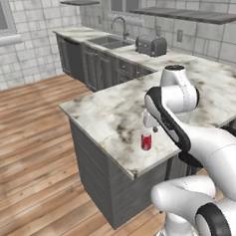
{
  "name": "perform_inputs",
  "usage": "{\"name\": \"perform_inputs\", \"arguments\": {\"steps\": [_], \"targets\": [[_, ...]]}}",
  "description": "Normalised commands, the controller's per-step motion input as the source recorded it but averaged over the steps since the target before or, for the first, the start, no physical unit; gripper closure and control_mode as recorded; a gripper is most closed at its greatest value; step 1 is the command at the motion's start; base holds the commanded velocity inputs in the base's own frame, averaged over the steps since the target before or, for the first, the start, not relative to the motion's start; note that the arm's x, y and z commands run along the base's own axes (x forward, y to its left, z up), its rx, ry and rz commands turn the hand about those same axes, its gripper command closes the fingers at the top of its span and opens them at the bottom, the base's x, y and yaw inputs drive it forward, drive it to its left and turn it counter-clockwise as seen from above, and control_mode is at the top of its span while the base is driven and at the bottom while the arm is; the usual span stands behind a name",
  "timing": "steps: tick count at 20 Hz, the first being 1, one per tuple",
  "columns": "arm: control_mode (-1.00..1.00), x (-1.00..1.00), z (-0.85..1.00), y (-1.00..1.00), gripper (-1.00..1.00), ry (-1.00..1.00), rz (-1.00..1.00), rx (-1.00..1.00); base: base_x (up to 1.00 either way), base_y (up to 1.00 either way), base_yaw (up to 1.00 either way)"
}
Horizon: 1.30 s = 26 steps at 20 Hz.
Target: Four empty soda cans are scattered around the kitchen. Gather all the cans and cluster them next to the stove for recycling.
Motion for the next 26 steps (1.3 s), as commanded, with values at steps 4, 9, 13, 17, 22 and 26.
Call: {"name": "perform_inputs", "arguments": {"steps": [4, 9, 13, 17, 22, 26], "targets": [[-1.0, 0.16, -0.11, 0.0, -1.0, 0.06, 0.0, 0.0, 0.0, 0.0, 0.0], [-1.0, 0.2, -0.11, 0.0, -1.0, 0.07, 0.0, 0.0, 0.0, 0.0, 0.0], [-1.0, 0.14, -0.08, 0.0, -1.0, 0.01, 0.0, 0.0, 0.0, 0.0, 0.0], [-1.0, 0.13, -0.12, 0.0, -1.0, 0.0, 0.0, 0.0, 0.0, 0.0, 0.0], [-1.0, 0.15, -0.11, 0.0, -1.0, -0.03, 0.0, 0.0, 0.0, 0.0, 0.0], [-1.0, 0.13, -0.07, 0.01, -1.0, -0.08, 0.0, 0.0, 0.0, 0.0, 0.0]]}}
